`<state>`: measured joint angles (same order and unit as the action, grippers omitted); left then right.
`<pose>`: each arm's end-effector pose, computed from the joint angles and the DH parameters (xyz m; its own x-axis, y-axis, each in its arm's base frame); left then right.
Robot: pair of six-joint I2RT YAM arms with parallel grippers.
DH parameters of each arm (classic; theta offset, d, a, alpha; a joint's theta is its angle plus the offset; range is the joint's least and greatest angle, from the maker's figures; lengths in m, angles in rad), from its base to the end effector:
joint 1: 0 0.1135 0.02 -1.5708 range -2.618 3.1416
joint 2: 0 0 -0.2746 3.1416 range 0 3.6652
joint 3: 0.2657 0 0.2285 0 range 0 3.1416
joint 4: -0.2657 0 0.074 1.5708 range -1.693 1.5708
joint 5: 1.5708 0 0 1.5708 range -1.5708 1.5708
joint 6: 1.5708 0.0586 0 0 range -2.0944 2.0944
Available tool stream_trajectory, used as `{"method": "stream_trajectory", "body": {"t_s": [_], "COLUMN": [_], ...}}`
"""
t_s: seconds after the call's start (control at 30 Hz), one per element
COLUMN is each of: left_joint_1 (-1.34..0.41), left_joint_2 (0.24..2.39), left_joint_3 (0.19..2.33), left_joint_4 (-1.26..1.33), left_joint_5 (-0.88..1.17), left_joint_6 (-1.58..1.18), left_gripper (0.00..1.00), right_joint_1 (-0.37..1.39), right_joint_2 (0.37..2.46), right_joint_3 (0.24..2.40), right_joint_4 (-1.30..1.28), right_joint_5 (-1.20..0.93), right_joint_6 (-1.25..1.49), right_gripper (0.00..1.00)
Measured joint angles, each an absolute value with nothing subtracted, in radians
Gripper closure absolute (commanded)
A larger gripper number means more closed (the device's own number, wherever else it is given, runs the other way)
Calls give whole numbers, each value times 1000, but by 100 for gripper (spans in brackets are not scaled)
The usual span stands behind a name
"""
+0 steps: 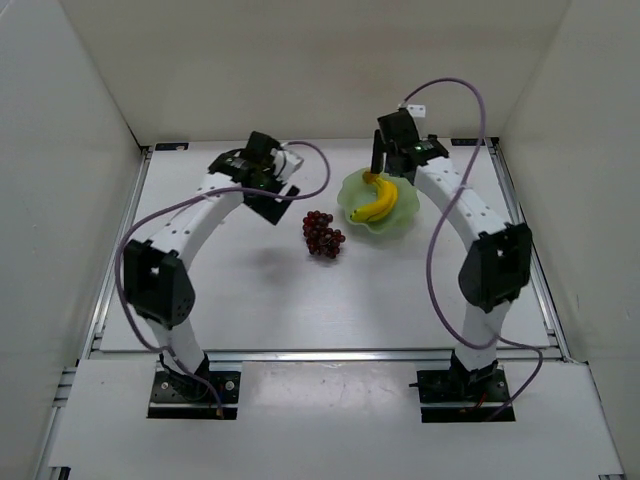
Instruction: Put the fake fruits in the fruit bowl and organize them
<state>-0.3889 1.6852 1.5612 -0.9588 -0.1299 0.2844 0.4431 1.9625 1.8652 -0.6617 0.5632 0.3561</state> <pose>0.3170 -0.1217 0.3019 -0.6948 0.5854 -0.4179 0.5363 0.8088 0.2414 0.4107 0.1603 0.3206 -0.5871 0.0477 -0.8081 0.2050 0.9745 -0.0914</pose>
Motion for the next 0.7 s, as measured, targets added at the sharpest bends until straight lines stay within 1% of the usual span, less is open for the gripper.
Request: {"method": "stream_trajectory", "body": {"t_s": [0.17, 0.3, 0.53, 0.7], "left_joint_1": [-517, -574, -588, -585], "left_joint_2": [1945, 2123, 2331, 2362], "left_joint_3": [1860, 2012, 2066, 2077], "left_joint_4": [-984, -991, -996, -985], "left_joint_5": [-37, 14, 58, 67], "left_joint_6": [251, 190, 110, 61], "left_gripper": [0, 0, 0, 0], "right_joint_1": [415, 376, 326, 323], "right_joint_2": [1688, 1501, 1319, 1260], "right_joint_3": [1661, 1474, 1257, 1227], "right_joint_4": [-640, -628, -641, -652], "right_joint_5": [569, 567, 558, 562], "right_joint_6": [381, 425, 492, 503], "right_gripper": [0, 0, 0, 0]}}
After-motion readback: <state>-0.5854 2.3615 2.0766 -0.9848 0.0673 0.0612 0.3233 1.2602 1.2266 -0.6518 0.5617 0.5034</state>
